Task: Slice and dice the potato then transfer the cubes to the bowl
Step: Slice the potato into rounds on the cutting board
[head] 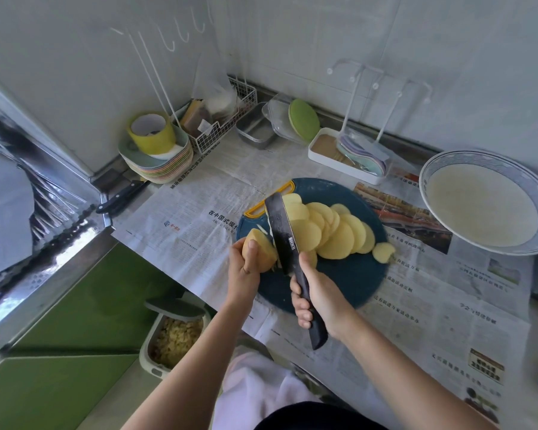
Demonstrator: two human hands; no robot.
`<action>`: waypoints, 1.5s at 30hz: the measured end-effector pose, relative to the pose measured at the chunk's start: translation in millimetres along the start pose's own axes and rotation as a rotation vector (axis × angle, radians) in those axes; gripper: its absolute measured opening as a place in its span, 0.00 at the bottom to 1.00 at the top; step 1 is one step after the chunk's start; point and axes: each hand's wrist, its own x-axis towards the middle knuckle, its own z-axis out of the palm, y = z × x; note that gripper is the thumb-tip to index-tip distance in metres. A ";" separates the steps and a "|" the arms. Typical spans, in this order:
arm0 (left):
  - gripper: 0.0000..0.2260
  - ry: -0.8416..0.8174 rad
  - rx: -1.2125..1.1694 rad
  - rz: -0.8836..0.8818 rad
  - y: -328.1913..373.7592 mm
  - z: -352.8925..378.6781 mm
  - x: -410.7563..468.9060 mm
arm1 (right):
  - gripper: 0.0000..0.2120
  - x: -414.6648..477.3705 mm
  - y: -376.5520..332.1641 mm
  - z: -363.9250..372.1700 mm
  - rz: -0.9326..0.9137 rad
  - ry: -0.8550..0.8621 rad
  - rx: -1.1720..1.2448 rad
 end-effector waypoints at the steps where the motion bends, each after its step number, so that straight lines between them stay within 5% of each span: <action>1: 0.29 -0.011 -0.006 -0.003 1.0 0.4 -0.7 | 0.29 -2.9 -0.3 0.5 -0.052 0.016 -0.086; 9: 0.31 -0.035 -0.015 0.019 -1.5 0.1 0.5 | 0.27 -25.3 13.2 6.8 -0.428 0.184 -0.726; 15: 0.26 -0.063 0.023 0.033 -5.5 1.1 3.9 | 0.24 -28.5 24.4 7.5 -0.524 0.235 -0.942; 20: 0.16 -0.052 0.093 0.044 -11.4 0.3 7.1 | 0.23 -23.8 34.8 4.2 -0.551 0.264 -0.983; 29: 0.31 -0.058 0.107 0.078 -11.4 3.6 4.5 | 0.28 -21.8 46.7 14.9 -0.521 0.311 -0.941; 36: 0.23 -0.041 0.114 0.119 -5.2 4.6 -2.8 | 0.25 -23.9 38.9 17.0 -0.464 0.312 -0.971; 45: 0.42 -0.033 0.102 0.198 -12.7 2.9 -2.6 | 0.30 -12.9 40.4 17.7 -0.435 0.338 -0.967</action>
